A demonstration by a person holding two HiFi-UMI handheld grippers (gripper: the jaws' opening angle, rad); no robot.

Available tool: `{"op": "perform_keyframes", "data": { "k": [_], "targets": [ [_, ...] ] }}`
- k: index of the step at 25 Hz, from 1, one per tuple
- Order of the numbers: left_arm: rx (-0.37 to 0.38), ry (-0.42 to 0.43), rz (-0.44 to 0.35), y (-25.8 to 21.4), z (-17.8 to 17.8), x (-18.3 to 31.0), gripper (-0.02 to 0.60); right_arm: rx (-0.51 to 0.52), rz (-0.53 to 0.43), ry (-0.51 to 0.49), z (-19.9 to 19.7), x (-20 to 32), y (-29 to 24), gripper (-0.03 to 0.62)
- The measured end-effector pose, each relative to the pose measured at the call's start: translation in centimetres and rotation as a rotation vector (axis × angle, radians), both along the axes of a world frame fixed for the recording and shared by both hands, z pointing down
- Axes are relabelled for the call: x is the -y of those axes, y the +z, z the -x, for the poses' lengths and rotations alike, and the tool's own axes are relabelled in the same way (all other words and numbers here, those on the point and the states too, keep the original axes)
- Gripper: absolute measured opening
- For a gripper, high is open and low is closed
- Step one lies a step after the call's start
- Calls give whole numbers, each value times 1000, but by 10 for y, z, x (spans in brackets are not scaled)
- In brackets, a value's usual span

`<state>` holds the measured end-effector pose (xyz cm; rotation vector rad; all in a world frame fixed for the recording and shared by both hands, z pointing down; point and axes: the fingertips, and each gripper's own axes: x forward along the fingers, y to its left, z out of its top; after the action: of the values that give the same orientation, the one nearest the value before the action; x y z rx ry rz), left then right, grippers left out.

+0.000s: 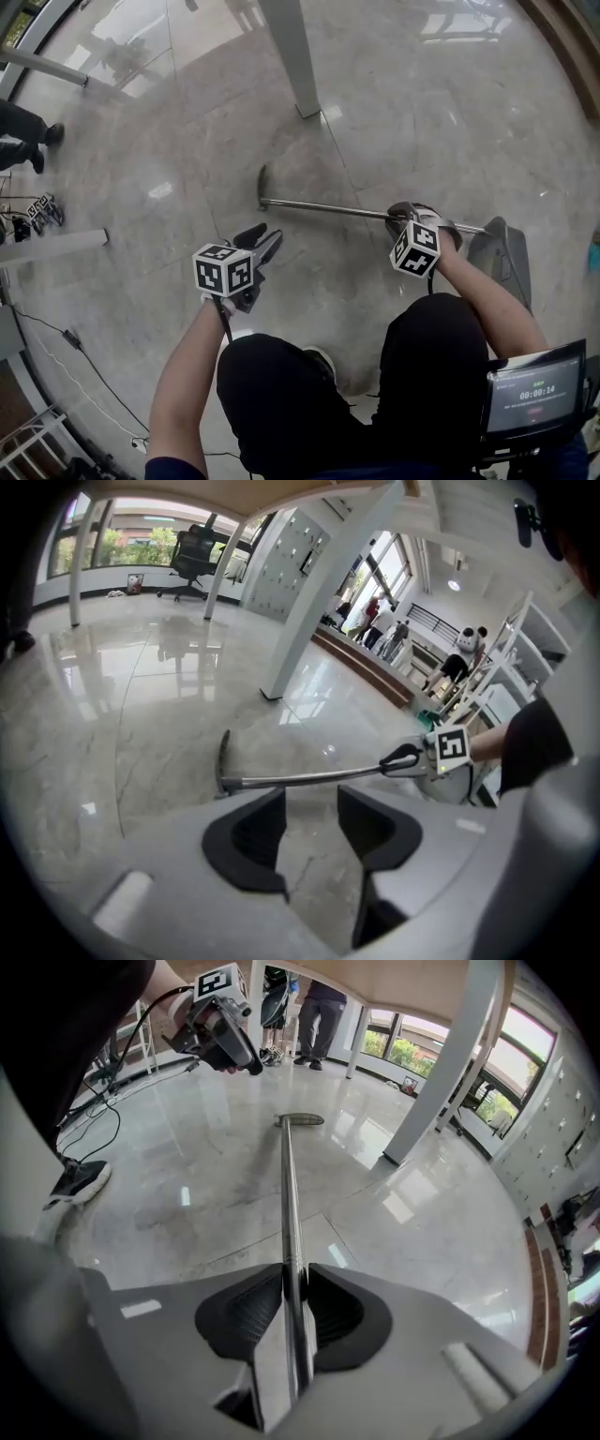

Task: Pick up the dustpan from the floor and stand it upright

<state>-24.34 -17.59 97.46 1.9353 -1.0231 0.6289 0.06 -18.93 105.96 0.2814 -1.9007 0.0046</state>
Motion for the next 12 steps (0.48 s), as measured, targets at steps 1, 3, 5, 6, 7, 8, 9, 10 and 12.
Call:
{"op": "perform_keyframes", "data": {
  "k": [1,3,5,6,7,8,9,10,12],
  "targets": [
    [-7,-6,-2,0,-2,1,175,9,-2,-6,1,-1,-2,92],
    [-31,-22,-5,0,-7,2,175,44,4,-12,3,-3,-8,92],
    [-55,-34,-8,-1,-12,1,173,86,3,-10,7,-6,-16,91],
    [-64,-37,-9,0,-13,1,173,105,-3,-9,9,-6,-19,91],
    [-67,-38,-11,2,-14,2,172,123,-12,-9,12,-5,-23,89],
    [-67,-36,-14,3,-14,2,172,139,-21,-12,14,-3,-26,89],
    [-64,-34,-19,3,-13,2,172,156,-30,-14,17,-2,-31,87],
    [-63,-35,-25,2,-11,4,172,175,-36,-13,20,0,-36,87],
    [-69,-53,-41,-3,-5,10,172,219,-37,-1,26,3,-47,86]
  ]
}}
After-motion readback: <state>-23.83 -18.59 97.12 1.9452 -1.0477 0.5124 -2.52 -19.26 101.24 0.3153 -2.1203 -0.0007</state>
